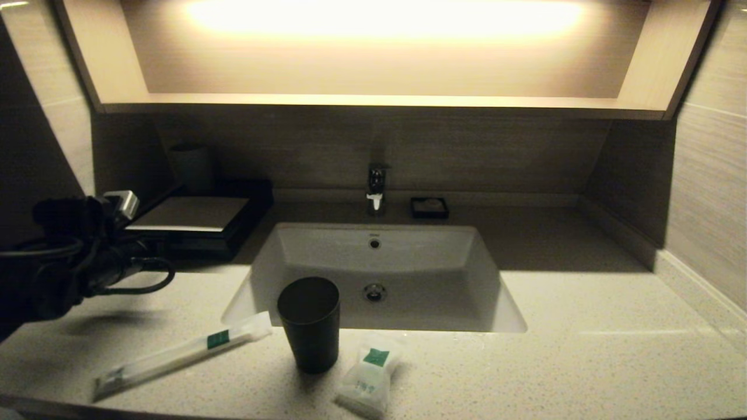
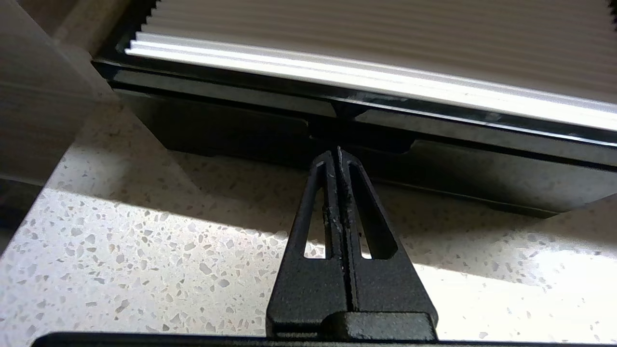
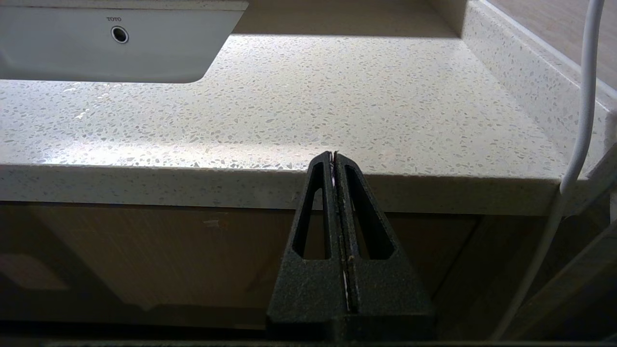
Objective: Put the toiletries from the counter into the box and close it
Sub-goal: Open the drawer
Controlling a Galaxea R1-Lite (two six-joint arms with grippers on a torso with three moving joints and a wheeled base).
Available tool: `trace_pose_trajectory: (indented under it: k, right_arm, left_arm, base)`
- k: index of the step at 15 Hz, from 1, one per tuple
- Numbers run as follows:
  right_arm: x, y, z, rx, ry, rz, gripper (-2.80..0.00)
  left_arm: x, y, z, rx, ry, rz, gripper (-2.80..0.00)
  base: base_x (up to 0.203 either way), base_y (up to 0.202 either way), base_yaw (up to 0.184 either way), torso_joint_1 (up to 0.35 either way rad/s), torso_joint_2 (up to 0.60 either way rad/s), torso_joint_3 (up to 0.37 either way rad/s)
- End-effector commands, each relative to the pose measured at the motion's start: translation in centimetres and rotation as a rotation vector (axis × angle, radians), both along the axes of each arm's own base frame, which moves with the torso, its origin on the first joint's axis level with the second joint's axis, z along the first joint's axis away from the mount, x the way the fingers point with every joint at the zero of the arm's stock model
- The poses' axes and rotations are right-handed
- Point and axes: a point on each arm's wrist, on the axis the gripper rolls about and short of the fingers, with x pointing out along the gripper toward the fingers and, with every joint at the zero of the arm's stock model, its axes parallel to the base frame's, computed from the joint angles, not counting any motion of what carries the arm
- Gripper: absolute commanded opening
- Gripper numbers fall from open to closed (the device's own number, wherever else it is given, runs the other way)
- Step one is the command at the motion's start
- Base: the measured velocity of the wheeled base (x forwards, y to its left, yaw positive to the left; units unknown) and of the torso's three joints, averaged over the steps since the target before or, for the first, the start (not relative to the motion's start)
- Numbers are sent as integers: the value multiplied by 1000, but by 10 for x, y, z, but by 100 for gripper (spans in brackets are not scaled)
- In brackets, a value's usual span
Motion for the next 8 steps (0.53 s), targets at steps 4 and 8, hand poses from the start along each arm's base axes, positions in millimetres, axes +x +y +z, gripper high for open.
trace_pose_trajectory:
  k: [4,8]
  right_arm:
    - [0,0,0,-1,2,0,-280]
    - [0,0,0,-1,2,0,-280]
  left_arm:
    - [4,1,-5,3,-24,-1,-280]
    - [4,0,-5,-5,-43,-26,-280]
  base:
    - [0,0,0,0,0,0]
    - [0,0,0,0,0,0]
